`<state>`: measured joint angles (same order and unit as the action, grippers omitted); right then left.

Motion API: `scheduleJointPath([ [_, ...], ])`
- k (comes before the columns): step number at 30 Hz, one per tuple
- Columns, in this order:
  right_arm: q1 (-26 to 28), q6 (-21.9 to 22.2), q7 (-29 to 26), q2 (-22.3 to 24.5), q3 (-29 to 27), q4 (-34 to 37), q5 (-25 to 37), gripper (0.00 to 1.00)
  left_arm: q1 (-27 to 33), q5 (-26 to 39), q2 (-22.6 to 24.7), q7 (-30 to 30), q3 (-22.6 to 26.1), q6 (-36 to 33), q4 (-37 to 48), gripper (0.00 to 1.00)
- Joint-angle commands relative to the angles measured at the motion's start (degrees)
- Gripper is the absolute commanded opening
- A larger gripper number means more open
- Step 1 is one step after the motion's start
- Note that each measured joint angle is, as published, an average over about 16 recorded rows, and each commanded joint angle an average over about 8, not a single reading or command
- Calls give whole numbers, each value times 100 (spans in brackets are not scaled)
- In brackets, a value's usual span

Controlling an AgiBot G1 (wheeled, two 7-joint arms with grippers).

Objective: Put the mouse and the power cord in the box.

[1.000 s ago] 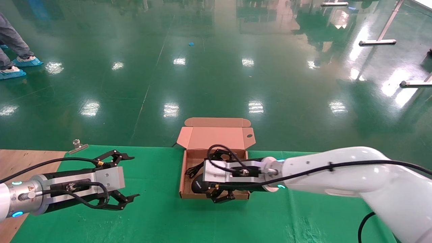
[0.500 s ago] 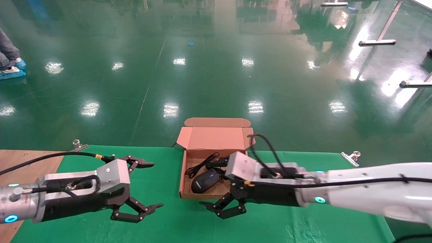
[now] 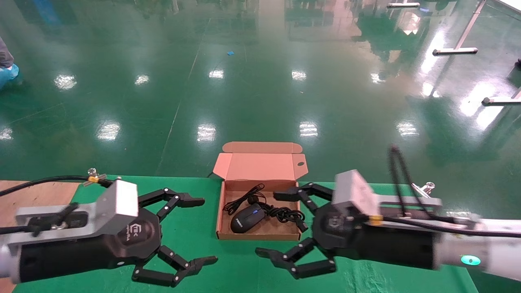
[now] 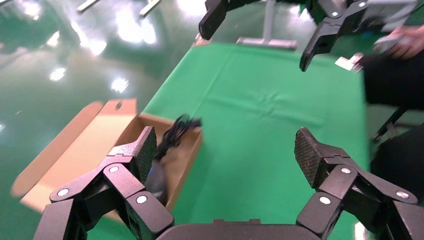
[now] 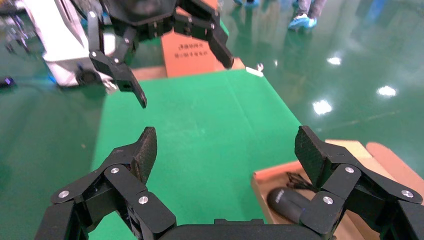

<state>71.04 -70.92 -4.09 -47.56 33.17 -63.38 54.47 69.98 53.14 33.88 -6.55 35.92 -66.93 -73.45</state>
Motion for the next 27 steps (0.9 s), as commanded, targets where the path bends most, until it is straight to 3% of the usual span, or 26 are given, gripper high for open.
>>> scheduleJointPath([
  [1, -110, -171, -77, 145, -198, -118, -146, 100, -97, -131, 13, -49, -230, -217, -2, 100],
  [18, -991, -1545, -686, 1311, -1797, -1067, -1321, 100, -879, -1179, 117, -436, -2085, -1964, -12, 100],
  [27, -1057, -1636, -709, 1386, -1901, -1132, -1406, 100, -935, -1265, 127, -453, -2208, -2081, -12, 100],
])
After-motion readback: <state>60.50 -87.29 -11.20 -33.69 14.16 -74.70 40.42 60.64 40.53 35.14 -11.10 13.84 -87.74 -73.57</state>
